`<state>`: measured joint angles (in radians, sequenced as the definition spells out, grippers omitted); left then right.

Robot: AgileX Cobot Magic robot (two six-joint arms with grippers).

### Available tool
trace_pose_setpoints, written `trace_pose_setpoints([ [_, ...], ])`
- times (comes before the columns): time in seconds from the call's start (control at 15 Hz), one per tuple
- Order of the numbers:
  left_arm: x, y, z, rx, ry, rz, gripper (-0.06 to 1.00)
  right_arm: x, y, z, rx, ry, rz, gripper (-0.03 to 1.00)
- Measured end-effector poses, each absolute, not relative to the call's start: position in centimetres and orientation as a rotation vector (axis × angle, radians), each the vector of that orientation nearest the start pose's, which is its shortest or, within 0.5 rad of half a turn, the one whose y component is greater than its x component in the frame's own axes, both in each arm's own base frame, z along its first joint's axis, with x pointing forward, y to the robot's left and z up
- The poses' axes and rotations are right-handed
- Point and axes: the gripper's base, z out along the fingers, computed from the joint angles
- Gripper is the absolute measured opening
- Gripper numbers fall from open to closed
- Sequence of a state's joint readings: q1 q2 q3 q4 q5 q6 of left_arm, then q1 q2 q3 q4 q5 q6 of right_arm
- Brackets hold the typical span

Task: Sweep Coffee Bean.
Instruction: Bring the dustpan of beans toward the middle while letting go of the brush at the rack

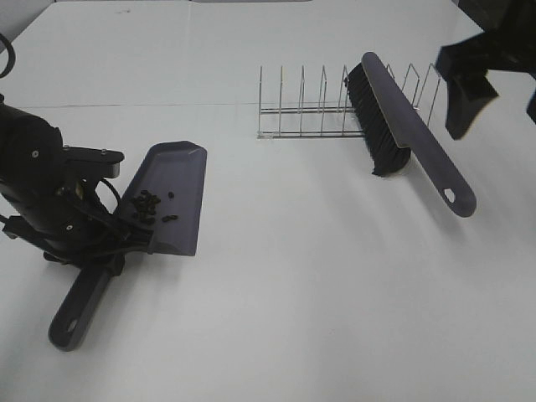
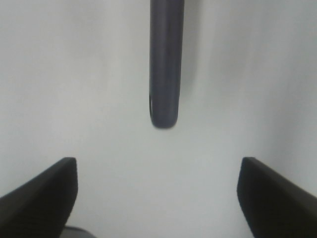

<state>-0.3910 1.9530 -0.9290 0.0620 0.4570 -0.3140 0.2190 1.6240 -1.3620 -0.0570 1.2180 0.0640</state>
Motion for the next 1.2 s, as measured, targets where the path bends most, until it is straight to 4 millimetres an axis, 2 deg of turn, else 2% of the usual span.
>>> trace_pose_setpoints([
  [0.27,30.0,-12.1,9.4,0.192,2.951,-0.049,0.35,21.3,4.4,28.7,-0.233,2.953,-0.018,0.77],
  [0.47,29.8,-12.0,10.2,0.147,2.957,-0.053,0.35,15.4,3.1,28.0,-0.177,2.897,0.010,0.77],
  [0.6,30.3,-12.2,10.9,0.127,2.964,-0.054,0.35,12.3,2.7,27.9,-0.146,2.852,0.069,0.77],
  [0.8,31.7,-13.0,12.4,0.098,2.933,-0.090,0.35,9.4,2.5,28.3,-0.130,2.769,0.148,0.77],
  [0.87,31.9,-13.2,12.7,0.099,2.924,-0.098,0.35,9.2,2.4,28.4,-0.130,2.756,0.154,0.77],
  [0.93,32.2,-14.8,13.6,0.137,2.901,-0.128,0.35,8.8,2.3,28.7,-0.129,2.732,0.158,0.77],
  [1.07,32.3,-16.9,14.1,0.189,2.877,-0.156,0.35,8.8,2.3,28.7,-0.129,2.732,0.158,0.77],
  [1.2,32.6,-18.1,13.3,0.199,2.914,-0.144,0.35,8.8,2.3,28.7,-0.129,2.732,0.158,0.77],
])
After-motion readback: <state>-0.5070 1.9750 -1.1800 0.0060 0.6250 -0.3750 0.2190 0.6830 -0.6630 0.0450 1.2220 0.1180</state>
